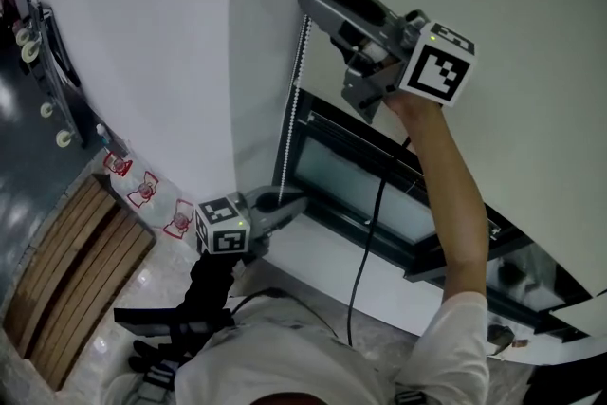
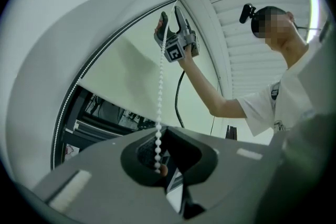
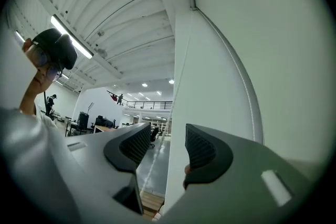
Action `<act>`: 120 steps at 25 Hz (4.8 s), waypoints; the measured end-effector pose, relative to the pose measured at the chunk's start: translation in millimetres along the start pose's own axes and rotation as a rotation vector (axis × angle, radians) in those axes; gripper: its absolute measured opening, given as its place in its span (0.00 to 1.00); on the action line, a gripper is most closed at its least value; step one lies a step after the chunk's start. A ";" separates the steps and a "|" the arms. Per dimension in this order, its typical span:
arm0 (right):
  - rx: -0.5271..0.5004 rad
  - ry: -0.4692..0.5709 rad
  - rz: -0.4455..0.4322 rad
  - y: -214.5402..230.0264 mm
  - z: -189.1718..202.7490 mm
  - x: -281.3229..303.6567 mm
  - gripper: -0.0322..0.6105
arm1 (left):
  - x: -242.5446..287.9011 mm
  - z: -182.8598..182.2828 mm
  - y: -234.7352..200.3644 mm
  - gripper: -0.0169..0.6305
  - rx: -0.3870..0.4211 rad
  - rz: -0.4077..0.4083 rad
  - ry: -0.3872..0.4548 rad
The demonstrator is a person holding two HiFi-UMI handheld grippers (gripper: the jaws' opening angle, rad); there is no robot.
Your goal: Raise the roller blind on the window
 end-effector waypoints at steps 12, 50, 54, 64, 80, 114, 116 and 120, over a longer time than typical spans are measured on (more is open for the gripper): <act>-0.026 -0.008 -0.042 8.9 -58.1 10.0 0.10 | -2.8 0.2 -3.2 0.02 -0.010 -0.015 0.002; 0.141 -0.222 -0.054 -35.0 122.2 3.3 0.07 | -4.4 -0.9 1.5 0.02 -0.023 -0.009 0.003; 0.203 -0.272 -0.085 -53.0 167.9 2.0 0.07 | -4.2 -0.3 1.9 0.02 -0.030 -0.010 0.000; 0.292 -0.331 -0.110 -73.9 233.9 -5.6 0.07 | -6.7 -0.7 -1.8 0.02 -0.033 -0.019 0.001; 0.229 -0.179 -0.097 -37.6 169.3 -7.0 0.30 | -5.7 0.0 0.7 0.02 -0.022 -0.008 -0.001; 0.025 0.067 -0.044 21.7 -74.6 8.4 0.06 | -11.6 1.6 -7.6 0.02 -0.025 -0.023 0.018; 0.029 0.057 -0.058 18.2 -73.6 8.7 0.06 | -12.0 3.5 -6.7 0.02 -0.029 -0.021 0.016; -0.024 0.010 -0.041 12.3 -71.6 9.2 0.06 | -9.9 6.8 -6.9 0.02 -0.035 -0.021 0.010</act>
Point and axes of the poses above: the fingertips, and each gripper's own axes: x forward along the fingers, y to its right, z out of its underside, the point moved 1 cm from there along -x, backward along the fingers, and after that the axes turned 10 degrees about -y, right-handed, at the moved point
